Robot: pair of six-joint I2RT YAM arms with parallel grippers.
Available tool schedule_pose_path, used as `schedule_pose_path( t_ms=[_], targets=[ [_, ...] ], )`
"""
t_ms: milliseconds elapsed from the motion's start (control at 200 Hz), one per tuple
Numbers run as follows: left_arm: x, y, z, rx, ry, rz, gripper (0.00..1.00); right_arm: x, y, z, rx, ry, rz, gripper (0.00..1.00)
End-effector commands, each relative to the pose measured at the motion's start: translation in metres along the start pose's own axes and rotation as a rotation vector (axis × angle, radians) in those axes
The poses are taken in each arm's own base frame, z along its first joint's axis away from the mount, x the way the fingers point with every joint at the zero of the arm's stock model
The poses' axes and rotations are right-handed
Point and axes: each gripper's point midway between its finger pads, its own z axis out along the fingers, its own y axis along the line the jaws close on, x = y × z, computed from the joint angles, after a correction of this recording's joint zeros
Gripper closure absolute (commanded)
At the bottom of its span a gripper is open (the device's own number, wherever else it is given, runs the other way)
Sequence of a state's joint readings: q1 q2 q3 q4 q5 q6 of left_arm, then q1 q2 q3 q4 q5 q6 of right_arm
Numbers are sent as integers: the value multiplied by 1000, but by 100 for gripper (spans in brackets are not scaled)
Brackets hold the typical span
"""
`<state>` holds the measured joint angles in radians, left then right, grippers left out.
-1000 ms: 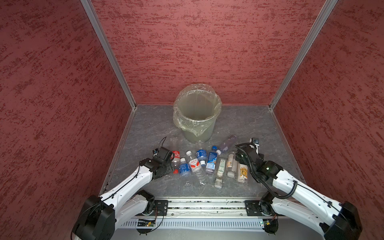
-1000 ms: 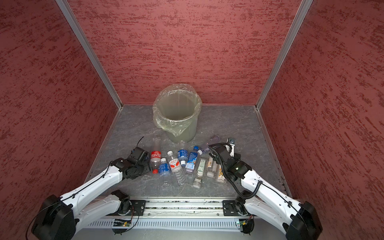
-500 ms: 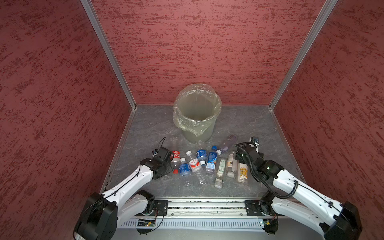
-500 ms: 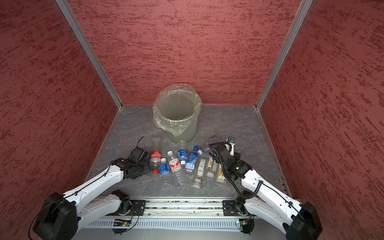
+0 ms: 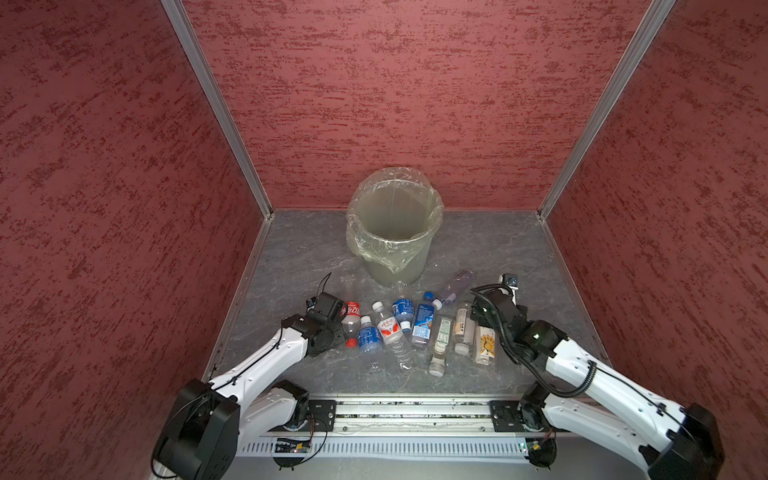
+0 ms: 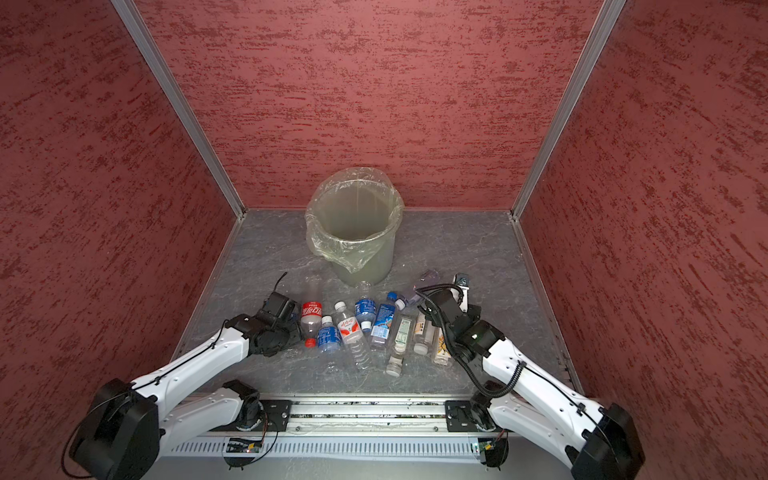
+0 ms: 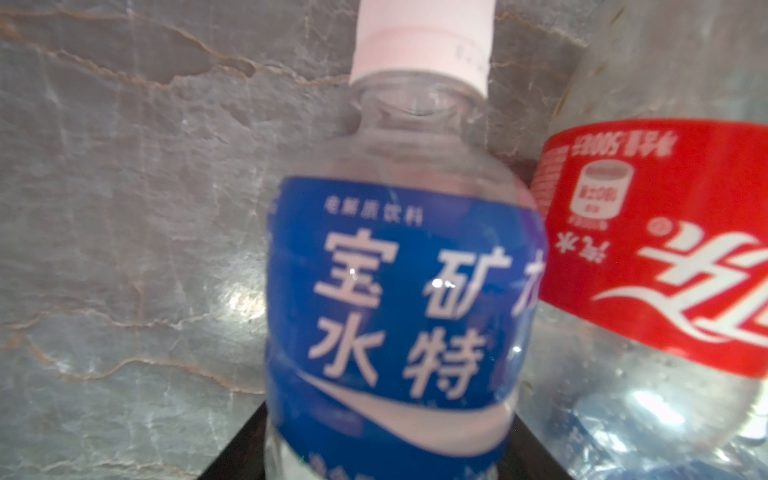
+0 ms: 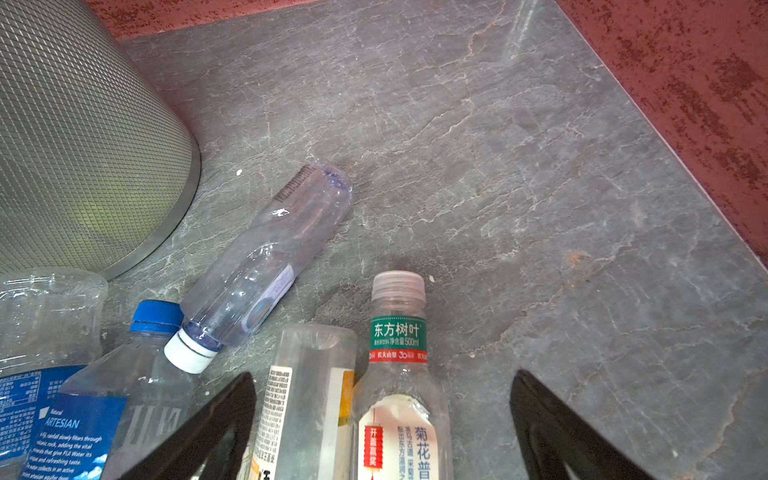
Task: Throw the plastic bottles in the bin
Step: 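Close the left gripper around the blue-label water bottle while the right gripper hovers, then lift the blue-label bottle with the left gripper and carry it over the bin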
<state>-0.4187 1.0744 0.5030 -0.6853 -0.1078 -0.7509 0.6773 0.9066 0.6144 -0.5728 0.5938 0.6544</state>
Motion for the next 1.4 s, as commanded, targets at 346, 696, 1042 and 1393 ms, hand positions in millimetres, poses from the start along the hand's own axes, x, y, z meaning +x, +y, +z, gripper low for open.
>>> schedule_pose_path(
  t_ms=[346,696,1042,1393],
  targets=[
    [-13,0,-24,53,-100,-12,48,-16,7,-9,-25,-21,18,4],
    [-30,-10,-68,242,-299,-6,49,-18,10,-8,-20,-22,8,3],
    [-43,-35,-128,478,-478,84,57,-13,11,-4,-35,-23,19,2],
    [-49,-58,-192,663,-611,163,57,-7,9,-2,-47,-26,14,1]
  ],
)
